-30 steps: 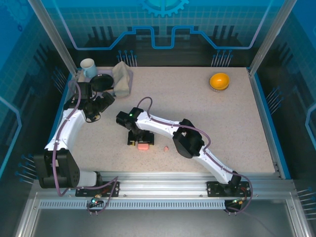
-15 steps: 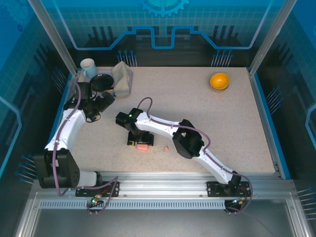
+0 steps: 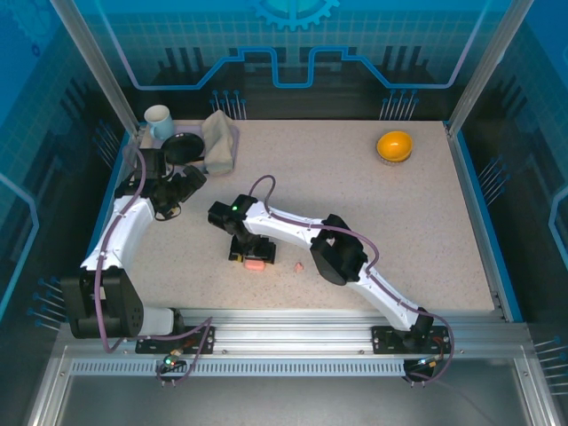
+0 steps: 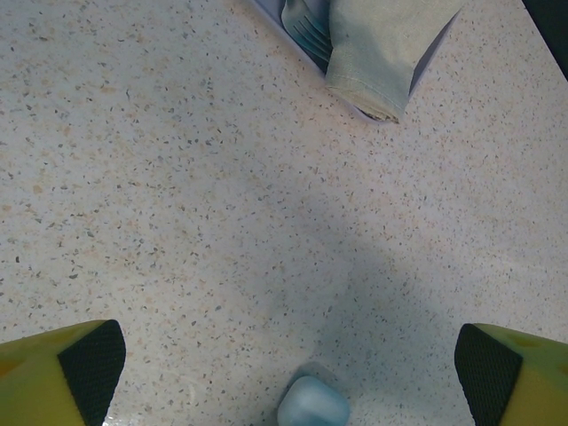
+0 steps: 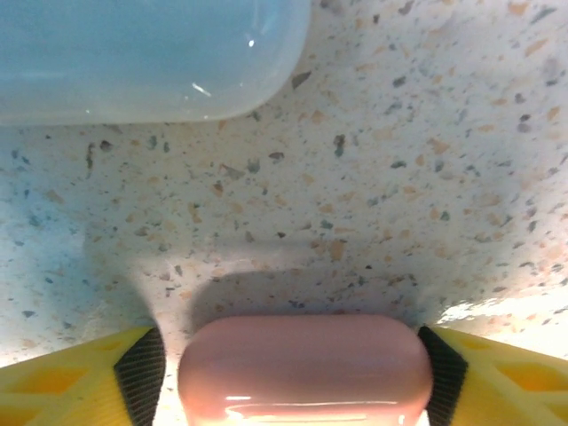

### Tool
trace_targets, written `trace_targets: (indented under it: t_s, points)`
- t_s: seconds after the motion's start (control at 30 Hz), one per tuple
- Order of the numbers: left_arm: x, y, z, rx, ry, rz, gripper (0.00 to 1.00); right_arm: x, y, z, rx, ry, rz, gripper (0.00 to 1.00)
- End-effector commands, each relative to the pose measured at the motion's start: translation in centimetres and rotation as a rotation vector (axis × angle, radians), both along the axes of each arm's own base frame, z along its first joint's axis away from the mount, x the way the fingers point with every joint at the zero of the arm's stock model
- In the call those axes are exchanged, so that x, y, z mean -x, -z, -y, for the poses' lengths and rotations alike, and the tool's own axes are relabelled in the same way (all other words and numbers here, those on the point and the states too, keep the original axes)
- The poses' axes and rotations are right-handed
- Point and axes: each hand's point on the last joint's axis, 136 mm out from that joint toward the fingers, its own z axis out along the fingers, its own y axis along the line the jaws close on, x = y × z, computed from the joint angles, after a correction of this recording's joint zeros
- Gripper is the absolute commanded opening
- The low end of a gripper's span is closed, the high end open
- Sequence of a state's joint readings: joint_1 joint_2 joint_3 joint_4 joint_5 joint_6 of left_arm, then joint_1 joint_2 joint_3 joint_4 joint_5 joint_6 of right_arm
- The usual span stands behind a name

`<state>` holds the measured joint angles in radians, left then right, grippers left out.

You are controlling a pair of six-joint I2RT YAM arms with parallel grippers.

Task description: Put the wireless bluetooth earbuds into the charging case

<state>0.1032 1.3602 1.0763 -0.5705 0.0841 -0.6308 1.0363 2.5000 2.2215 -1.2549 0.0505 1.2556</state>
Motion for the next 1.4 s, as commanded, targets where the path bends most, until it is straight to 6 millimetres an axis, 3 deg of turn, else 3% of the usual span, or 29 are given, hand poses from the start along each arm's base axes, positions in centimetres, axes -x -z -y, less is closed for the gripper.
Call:
trace_targets:
  t_s: [0.0, 0.3, 0.77, 0.87, 1.1, 1.37]
  points:
    - [0.2, -0.2, -0.2, 0.025, -0.019, 0.01, 0.99, 2.7, 0.5, 1.5, 0.076, -0.008, -0.072, 0.7]
    - [0.1, -0.3, -0.1, 0.027, -0.018, 0.012, 0.99, 2.2, -0.1, 1.7, 0.055, -0.003, -0.045, 0.56]
    - [0.3, -0.1, 0.4, 0.047, 0.006, 0.013, 0.99, 0.2, -2.7, 3.2, 0.029, 0.03, 0.059, 0.56]
    - [0.7, 0.1, 0.9, 0.069, 0.022, 0.017, 0.99, -0.6, -4.4, 3.5, -0.008, 0.041, 0.099, 0.56]
    - [2.1, 1.1, 2.7, 0.156, 0.065, 0.035, 0.99, -3.4, -6.7, 5.7, -0.049, 0.102, 0.155, 0.56]
    - [3.7, 2.1, 6.4, 0.345, 0.129, 0.126, 0.99, -8.7, -8.7, 9.4, -0.093, 0.222, 0.209, 0.55]
